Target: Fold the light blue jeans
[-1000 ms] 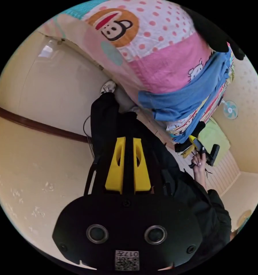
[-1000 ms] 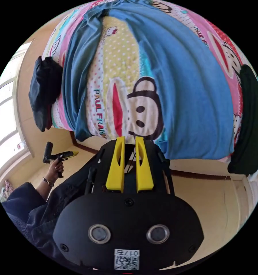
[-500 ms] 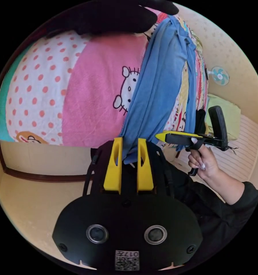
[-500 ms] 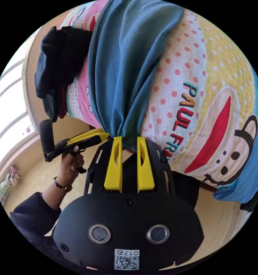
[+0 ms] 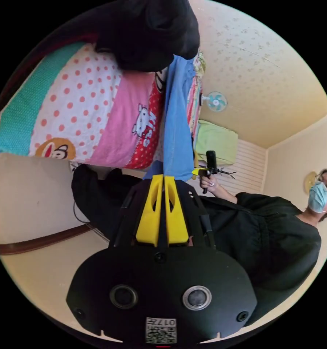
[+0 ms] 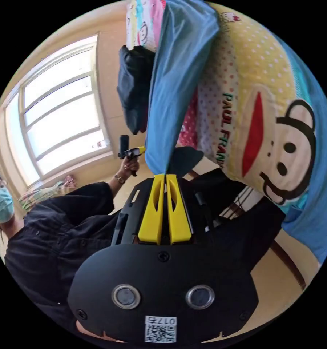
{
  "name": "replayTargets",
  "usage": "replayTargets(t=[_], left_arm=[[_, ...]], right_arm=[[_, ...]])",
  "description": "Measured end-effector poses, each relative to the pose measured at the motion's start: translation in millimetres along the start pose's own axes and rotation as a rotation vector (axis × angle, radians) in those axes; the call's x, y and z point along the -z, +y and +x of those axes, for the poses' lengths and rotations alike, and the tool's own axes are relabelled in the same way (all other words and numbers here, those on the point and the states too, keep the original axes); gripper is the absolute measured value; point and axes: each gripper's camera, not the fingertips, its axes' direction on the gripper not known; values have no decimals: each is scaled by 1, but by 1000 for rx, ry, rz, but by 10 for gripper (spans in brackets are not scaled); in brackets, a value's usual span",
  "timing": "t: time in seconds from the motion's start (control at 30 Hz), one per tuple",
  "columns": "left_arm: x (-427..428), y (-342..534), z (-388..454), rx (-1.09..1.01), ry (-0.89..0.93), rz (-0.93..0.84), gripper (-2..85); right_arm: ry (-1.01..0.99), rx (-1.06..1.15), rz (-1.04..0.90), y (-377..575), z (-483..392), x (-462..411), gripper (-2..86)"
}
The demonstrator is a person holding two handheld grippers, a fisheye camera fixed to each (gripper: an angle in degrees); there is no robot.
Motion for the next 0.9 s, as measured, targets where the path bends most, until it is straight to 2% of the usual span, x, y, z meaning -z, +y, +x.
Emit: replayTargets(t=[0.1,0.2,0.37,0.43,0.5,0.53,0.57,0.67,0.77,0.9], left_arm=[[-40,-13,-28,130,-137,-108,-9],[-63,-22,-37,290,-401,-118,-8],[-56,0,-41,625,-583,100,20],[-57,12,-28,652,-617,202,61],[-71,13,-3,535,-584,284,80],[-93,4,14,394,-503,267,81],[-126,-11,28,256,-382,186,80],[-228,-50,58,54,-246,-35,87],[-337,-83,75,-67,-282,-238,110],[-439,-106,70,-71,-378,-388,134]], right_arm=[[78,-122,-85,-6,35,-28,19],[66,-170,-188,-9,41,-40,36],[352,-67,-188,29,33,-5,68],[439,-98,-131,51,45,23,72],[492,-169,5,85,68,70,74],[502,-192,44,94,74,82,74],[521,-242,121,111,87,106,73],[536,-335,256,141,118,155,75],[506,-330,307,152,142,182,80],[543,-274,225,146,174,186,88]])
